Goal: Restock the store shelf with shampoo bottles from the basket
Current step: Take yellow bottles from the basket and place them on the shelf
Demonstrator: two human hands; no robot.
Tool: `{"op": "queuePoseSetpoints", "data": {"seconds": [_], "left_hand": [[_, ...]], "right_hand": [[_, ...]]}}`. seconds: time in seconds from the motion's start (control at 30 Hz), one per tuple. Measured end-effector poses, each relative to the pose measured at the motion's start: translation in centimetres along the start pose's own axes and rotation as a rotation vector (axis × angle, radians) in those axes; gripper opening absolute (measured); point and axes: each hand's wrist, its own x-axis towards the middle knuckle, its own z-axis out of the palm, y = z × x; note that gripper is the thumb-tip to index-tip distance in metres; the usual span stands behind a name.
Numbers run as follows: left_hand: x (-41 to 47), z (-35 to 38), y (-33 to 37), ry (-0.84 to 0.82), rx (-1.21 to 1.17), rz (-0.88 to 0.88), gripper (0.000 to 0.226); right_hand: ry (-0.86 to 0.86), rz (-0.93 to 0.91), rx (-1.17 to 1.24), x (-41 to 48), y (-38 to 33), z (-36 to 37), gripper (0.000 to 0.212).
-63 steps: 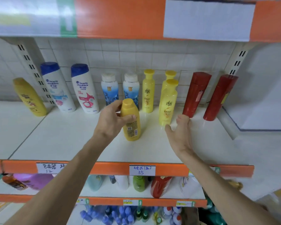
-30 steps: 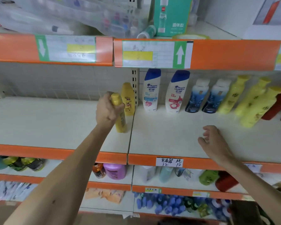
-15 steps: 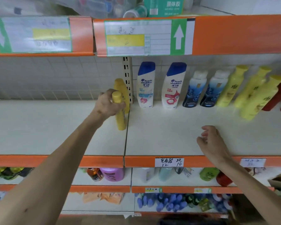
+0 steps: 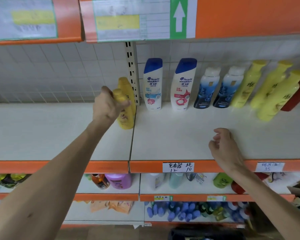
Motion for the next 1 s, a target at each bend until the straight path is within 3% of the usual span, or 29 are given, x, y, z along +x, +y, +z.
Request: {"op": "queuePoseSetpoints", "data": {"seconds": [0.23, 0.4, 0.47, 0.53, 0.67, 0.83, 0.9, 1.0], "left_hand": [[0.5, 1.3, 0.4, -0.057, 0.005, 0.039, 0.050], [0.4, 2.8, 0.9, -0.102, -0.001, 0.089, 0.082], [0.3, 4.4, 1.3, -0.119, 0.000, 0.059, 0.084], [-0.7, 6.6, 1.7, -0.215, 0.173, 0.112, 0.073], [-2.5, 10.1, 2.1, -0.339, 0.668, 0.485, 0.058], [-2.5, 11.5, 2.9, -0.293, 0.883, 0.634, 0.032], [-2.8, 10.5, 2.5, -0.293, 0.800, 0.665, 0.030], [-2.6, 6.4, 0.9, -0.397, 0.255, 0.413, 0.032]], "right_hand": [[0.017, -0.001, -0.007, -0.7, 0.7, -0.4, 0.039], [0.030, -0.028, -0.011, -1.0, 0.7, -0.2, 0.038], [0.023, -0.040, -0.010, -1.0, 0.6, 0.0, 0.038], [0.023, -0.044, -0.013, -1.0, 0.7, 0.1, 0.037], [0.046, -0.025, 0.000, -0.9, 1.1, 0.1, 0.036], [0.053, -0.011, 0.017, -0.6, 1.3, 0.1, 0.035], [0.050, -0.015, 0.015, -0.6, 1.3, 0.0, 0.035], [0.044, -0.007, 0.027, -0.5, 1.2, -0.1, 0.035]]}}
